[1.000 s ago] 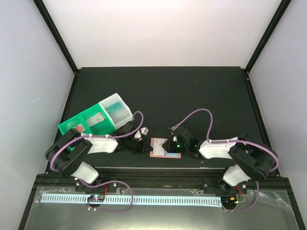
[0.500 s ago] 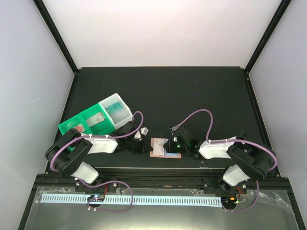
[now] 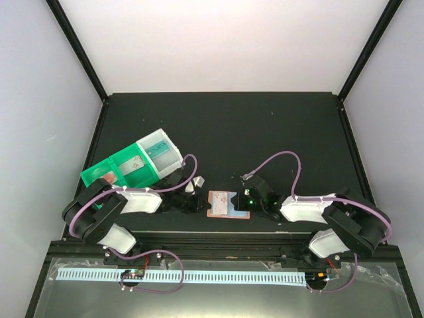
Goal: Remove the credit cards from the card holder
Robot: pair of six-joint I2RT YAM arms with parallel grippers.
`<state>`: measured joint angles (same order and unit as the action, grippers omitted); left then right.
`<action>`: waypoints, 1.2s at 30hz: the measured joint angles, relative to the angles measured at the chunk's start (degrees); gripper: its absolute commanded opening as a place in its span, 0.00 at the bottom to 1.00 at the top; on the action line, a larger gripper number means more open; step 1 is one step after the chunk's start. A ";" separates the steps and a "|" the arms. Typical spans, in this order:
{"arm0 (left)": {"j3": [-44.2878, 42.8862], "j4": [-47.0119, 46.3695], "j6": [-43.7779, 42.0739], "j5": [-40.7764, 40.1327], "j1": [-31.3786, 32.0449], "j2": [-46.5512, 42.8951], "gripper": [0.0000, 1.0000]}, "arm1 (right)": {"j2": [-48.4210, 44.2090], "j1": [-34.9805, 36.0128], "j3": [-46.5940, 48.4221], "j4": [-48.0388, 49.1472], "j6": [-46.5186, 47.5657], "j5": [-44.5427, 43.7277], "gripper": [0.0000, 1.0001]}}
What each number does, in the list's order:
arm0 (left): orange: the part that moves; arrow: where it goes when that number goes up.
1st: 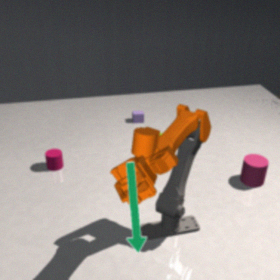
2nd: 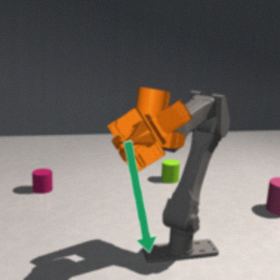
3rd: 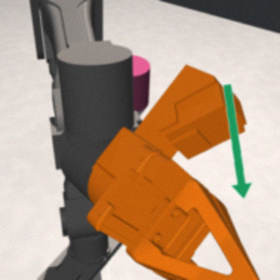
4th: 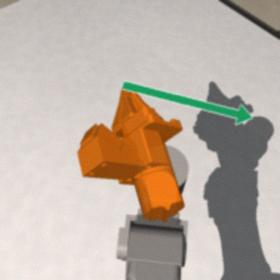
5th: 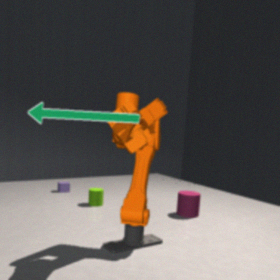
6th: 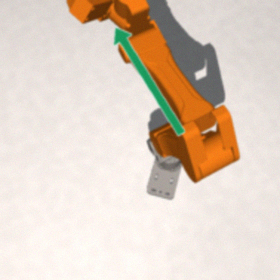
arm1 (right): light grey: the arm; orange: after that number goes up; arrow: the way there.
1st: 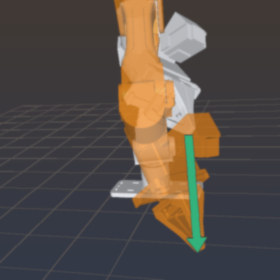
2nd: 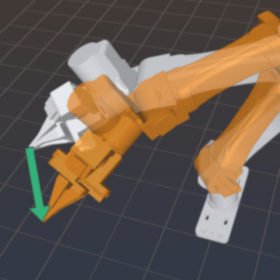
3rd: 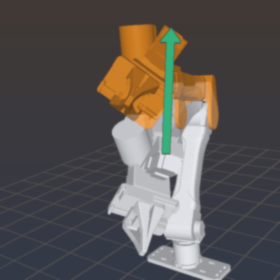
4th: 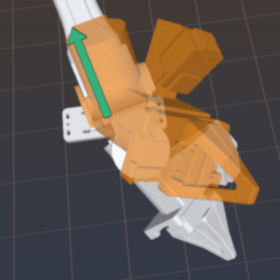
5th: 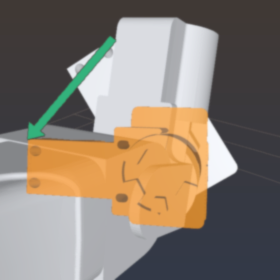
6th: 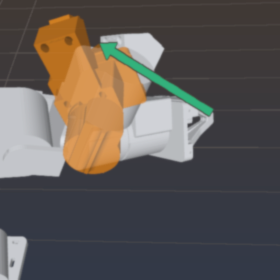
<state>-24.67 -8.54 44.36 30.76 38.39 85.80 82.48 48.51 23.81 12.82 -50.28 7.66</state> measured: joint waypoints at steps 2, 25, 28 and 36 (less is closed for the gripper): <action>0.17 -0.17 0.22 -0.13 0.00 -0.20 0.02 | -0.87 -0.17 -0.24 -0.48 0.24 -0.09 0.01; -1.57 3.30 1.77 -0.28 1.14 -2.80 0.05 | 2.10 -0.24 -0.28 3.89 -1.27 4.11 0.15; -1.55 1.42 1.75 0.26 1.14 -1.18 0.03 | 2.32 -0.24 -0.28 4.31 -1.31 4.15 0.15; -0.42 -3.28 1.81 1.03 1.16 1.88 0.02 | 3.28 -0.24 -0.28 5.77 -1.38 4.46 0.16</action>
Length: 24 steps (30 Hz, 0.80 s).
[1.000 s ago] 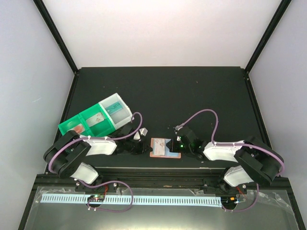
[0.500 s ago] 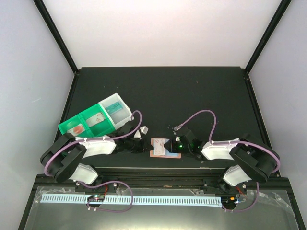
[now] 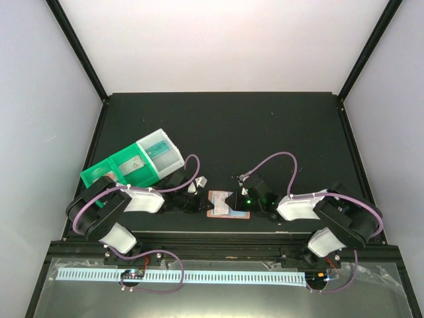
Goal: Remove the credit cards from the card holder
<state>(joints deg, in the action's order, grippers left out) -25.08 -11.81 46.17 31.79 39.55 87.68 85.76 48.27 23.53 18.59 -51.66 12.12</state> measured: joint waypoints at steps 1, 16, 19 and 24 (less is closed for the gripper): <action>0.20 -0.44 0.00 0.02 0.00 0.09 0.02 | 0.15 0.00 0.00 0.26 -0.07 0.04 0.15; 0.90 -1.62 -0.07 -0.09 0.02 0.02 0.02 | -1.46 -0.13 -0.83 0.15 -0.94 -0.72 0.01; 0.90 -1.62 -0.07 -0.11 0.02 0.02 0.01 | -3.06 -0.13 -1.20 -1.25 -0.76 -1.55 0.01; 0.90 -1.42 -0.07 -0.37 0.09 -0.22 0.02 | -4.31 -0.15 -1.51 -2.58 -0.63 -2.47 0.01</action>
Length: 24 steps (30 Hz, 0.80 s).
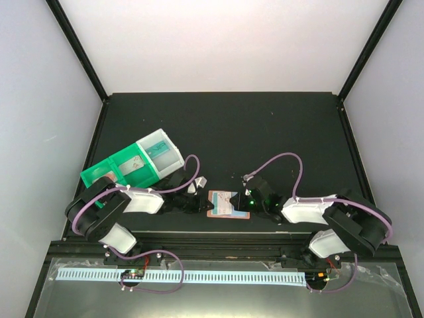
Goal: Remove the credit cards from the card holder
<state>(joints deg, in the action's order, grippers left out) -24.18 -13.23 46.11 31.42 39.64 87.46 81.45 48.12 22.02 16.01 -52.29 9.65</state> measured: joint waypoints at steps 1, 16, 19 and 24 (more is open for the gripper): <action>0.00 0.15 0.00 -0.11 0.07 -0.11 0.02 | -0.22 0.00 -0.02 -0.26 0.11 -0.15 0.01; -1.05 8.13 0.42 -1.40 0.22 -6.62 0.44 | -9.05 -0.37 -1.16 -6.47 1.51 -2.58 0.01; -1.55 9.53 1.22 -1.40 0.24 -9.94 0.56 | -11.06 -0.37 -1.16 -7.52 1.62 -2.91 0.01; -1.84 9.66 3.17 -0.59 0.24 -15.37 0.73 | -13.70 -0.37 -1.16 -8.79 1.33 -2.97 0.01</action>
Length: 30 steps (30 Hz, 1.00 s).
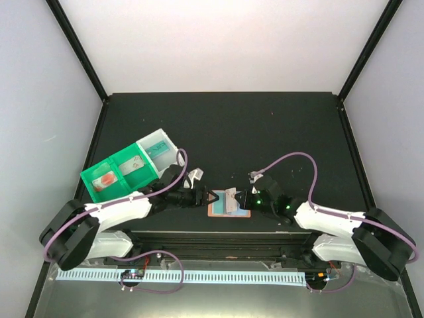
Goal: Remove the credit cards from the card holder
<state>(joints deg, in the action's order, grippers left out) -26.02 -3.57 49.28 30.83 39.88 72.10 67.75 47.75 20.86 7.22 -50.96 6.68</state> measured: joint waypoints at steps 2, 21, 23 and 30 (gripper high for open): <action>0.07 -0.98 1.33 0.85 0.00 -1.90 0.74 | -1.33 0.00 0.00 -0.24 -0.44 0.09 0.01; 7.74 -22.36 17.64 5.44 0.72 -9.38 0.60 | -17.22 -0.02 -2.38 7.21 -13.18 2.71 0.01; 7.82 -24.24 18.78 5.44 0.83 -9.55 0.52 | -17.86 -0.02 -2.78 8.35 -14.47 2.93 0.01; 8.66 -29.14 21.75 5.44 1.55 -9.40 0.24 | -18.10 -0.02 -3.91 12.35 -18.10 4.04 0.01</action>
<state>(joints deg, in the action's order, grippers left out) -17.37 -32.71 71.02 36.27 41.43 62.70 49.65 47.72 16.95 19.57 -69.06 10.72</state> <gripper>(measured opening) 0.354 0.010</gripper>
